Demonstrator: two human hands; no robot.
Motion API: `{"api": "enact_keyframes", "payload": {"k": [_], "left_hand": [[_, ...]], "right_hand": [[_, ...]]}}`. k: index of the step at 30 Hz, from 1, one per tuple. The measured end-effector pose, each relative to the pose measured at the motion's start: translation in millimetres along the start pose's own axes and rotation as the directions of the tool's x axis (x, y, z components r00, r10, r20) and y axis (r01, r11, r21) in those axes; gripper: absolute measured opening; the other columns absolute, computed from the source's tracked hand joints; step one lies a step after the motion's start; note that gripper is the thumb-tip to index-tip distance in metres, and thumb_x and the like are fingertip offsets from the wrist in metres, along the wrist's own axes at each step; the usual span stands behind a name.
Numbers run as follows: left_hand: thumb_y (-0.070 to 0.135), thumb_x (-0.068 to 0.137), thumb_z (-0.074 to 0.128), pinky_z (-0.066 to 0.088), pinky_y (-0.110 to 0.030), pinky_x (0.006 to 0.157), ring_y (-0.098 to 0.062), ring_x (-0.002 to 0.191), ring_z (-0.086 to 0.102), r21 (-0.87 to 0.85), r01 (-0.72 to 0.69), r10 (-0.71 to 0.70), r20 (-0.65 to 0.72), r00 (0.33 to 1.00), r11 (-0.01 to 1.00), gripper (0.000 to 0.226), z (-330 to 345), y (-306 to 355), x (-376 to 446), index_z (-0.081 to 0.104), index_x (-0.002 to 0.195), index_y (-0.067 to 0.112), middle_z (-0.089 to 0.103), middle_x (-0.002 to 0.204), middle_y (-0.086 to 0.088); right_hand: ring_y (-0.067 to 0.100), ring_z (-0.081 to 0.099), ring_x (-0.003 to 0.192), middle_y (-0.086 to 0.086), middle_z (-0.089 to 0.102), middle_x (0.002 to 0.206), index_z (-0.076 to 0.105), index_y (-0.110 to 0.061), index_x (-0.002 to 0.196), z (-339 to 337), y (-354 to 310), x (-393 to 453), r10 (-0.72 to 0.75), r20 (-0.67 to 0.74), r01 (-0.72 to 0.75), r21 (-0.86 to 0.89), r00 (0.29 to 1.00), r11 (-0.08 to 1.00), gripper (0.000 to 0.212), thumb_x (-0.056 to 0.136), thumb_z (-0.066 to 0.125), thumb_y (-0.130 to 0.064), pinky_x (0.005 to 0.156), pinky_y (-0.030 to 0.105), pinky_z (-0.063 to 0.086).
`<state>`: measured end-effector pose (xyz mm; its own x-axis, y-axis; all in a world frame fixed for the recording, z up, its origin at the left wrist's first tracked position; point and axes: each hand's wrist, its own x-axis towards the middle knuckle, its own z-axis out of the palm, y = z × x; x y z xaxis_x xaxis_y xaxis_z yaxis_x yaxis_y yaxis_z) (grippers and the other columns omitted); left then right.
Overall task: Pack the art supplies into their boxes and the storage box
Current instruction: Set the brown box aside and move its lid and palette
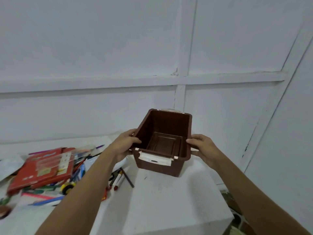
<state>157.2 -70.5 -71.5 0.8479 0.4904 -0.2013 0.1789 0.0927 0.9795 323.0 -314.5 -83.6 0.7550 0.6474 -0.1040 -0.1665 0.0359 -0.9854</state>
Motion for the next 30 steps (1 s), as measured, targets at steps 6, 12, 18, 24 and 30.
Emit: {"api": "enact_keyframes", "payload": {"k": [6,12,18,24,30], "left_hand": [[-0.017,0.083,0.038,0.053,-0.032,0.051,-0.029,0.075,0.063,0.105,0.126,-0.135,0.091,0.987,0.986,0.059,6,-20,10,0.066,0.119,0.021,0.065,0.113,-0.021],[-0.013,0.085,0.052,0.055,-0.03,0.06,-0.024,0.086,0.068,0.307,0.081,-0.09,0.015,0.996,0.948,0.056,10,-31,24,0.065,0.115,0.032,0.069,0.113,-0.011],[0.026,0.085,0.063,0.042,-0.034,0.088,-0.032,0.116,0.051,0.691,0.103,0.311,-0.446,0.839,0.715,0.06,43,-40,9,0.042,0.139,0.009,0.049,0.13,-0.018],[0.039,0.078,0.068,0.039,-0.043,0.095,-0.04,0.12,0.037,0.491,0.141,0.218,-0.602,0.768,0.86,0.074,94,-74,-43,0.031,0.135,0.009,0.032,0.128,-0.017],[0.039,0.077,0.07,0.042,-0.036,0.095,-0.029,0.118,0.044,0.483,0.107,0.191,-0.527,0.828,0.869,0.078,90,-71,-42,0.032,0.138,0.011,0.035,0.123,-0.009]], "right_hand": [[0.026,0.069,0.079,0.02,0.068,0.095,0.055,-0.001,0.112,-22,16,-2,0.02,-0.076,-0.02,-0.004,0.997,1.0,0.034,0.082,0.069,-0.002,0.072,0.037,0.057],[0.023,0.067,0.088,0.013,0.067,0.102,0.047,-0.018,0.126,-42,32,-2,-0.007,-0.103,-0.024,-0.294,0.995,0.955,0.06,0.075,0.079,-0.019,0.073,0.036,0.057],[0.018,0.04,0.125,0.003,0.036,0.138,0.036,-0.023,0.139,-57,16,23,-0.214,-0.059,0.126,-0.648,0.975,0.752,0.087,0.067,0.084,-0.032,0.103,0.034,0.039],[0.018,0.027,0.139,-0.003,0.027,0.151,0.021,-0.02,0.149,-69,-3,51,-0.002,0.106,0.077,-0.706,0.994,0.704,0.112,0.061,0.086,-0.043,0.105,0.028,0.027],[0.007,0.046,0.122,-0.012,0.054,0.126,0.044,-0.029,0.134,-75,8,56,-0.034,0.186,0.145,-0.627,0.982,0.765,0.094,0.054,0.087,-0.05,0.093,0.021,0.033]]}}
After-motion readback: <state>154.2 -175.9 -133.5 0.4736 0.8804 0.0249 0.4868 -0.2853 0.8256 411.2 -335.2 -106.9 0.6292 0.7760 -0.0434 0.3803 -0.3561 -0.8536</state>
